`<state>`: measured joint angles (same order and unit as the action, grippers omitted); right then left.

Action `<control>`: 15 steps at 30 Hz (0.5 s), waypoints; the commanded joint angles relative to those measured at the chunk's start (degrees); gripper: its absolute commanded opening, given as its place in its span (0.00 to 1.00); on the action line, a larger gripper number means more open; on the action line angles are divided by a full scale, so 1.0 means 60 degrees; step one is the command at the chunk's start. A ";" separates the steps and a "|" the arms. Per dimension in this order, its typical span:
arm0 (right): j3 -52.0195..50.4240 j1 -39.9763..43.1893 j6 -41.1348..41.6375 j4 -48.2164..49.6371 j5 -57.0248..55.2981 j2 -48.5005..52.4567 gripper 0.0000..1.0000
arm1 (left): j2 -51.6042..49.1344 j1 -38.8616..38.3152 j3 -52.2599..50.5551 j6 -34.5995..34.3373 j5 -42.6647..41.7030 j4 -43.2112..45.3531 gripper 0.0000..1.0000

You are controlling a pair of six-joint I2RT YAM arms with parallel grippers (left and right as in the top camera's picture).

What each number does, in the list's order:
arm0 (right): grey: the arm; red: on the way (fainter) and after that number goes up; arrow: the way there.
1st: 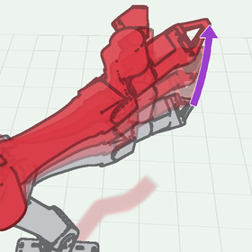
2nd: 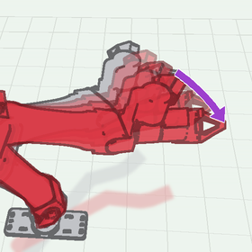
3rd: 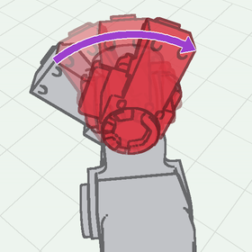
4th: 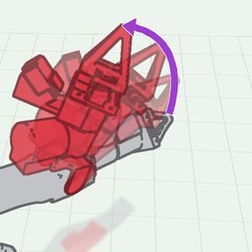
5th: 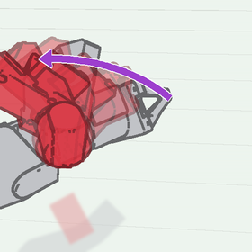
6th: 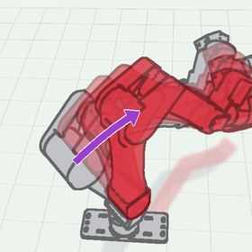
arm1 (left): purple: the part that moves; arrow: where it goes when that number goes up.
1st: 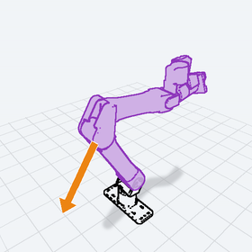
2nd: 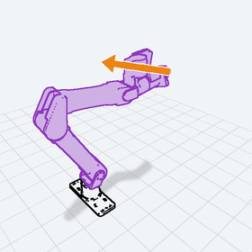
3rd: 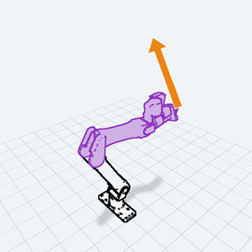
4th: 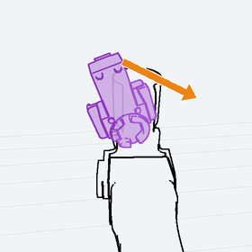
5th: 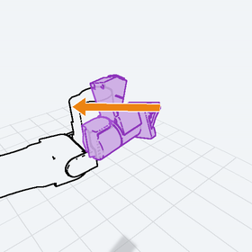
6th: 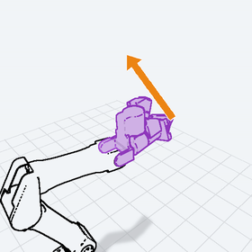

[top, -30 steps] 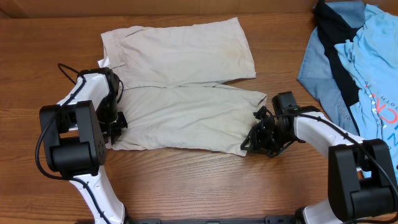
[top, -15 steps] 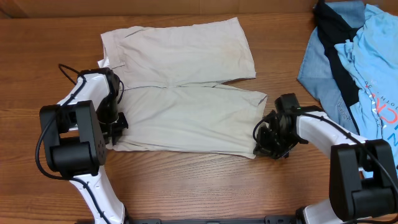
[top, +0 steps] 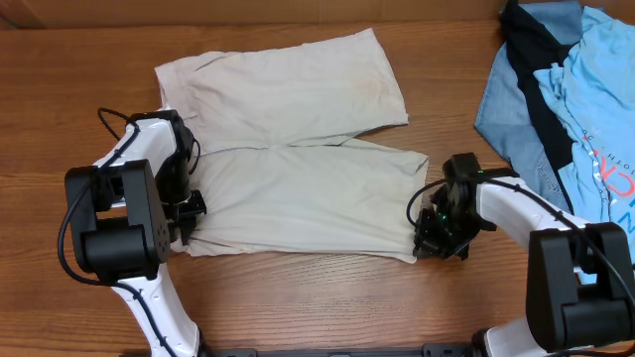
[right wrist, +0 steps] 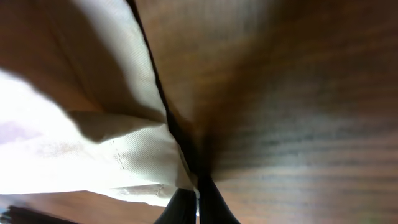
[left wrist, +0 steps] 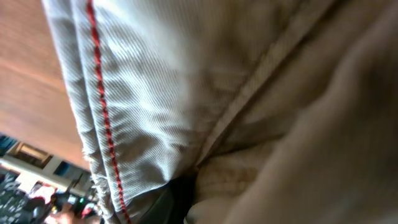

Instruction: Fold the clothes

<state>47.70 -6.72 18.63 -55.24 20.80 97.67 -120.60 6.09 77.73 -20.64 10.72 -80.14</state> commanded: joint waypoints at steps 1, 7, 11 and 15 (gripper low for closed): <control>-0.0102 -0.0095 0.0011 -0.0182 -0.0692 0.0080 0.04 | -0.0182 0.0109 -0.0098 -0.0066 0.0477 -0.0018 0.17; -0.0127 -0.0117 0.0157 -0.0528 -0.0452 -0.0073 0.04 | -0.0182 0.0131 -0.0098 -0.0109 0.0681 0.0018 0.25; -0.0350 -0.0120 0.0310 -0.0568 -0.0452 -0.0510 0.04 | -0.0182 0.0382 -0.0095 -0.0856 0.1424 -0.0178 0.31; -0.0594 -0.0120 0.0448 -0.0612 -0.0448 -0.1038 0.04 | -0.0182 0.0885 -0.0087 -0.1075 0.1479 -0.0255 0.31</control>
<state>45.52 -7.55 19.94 -58.41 20.71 94.83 -120.95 8.40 77.47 -23.79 14.41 -81.30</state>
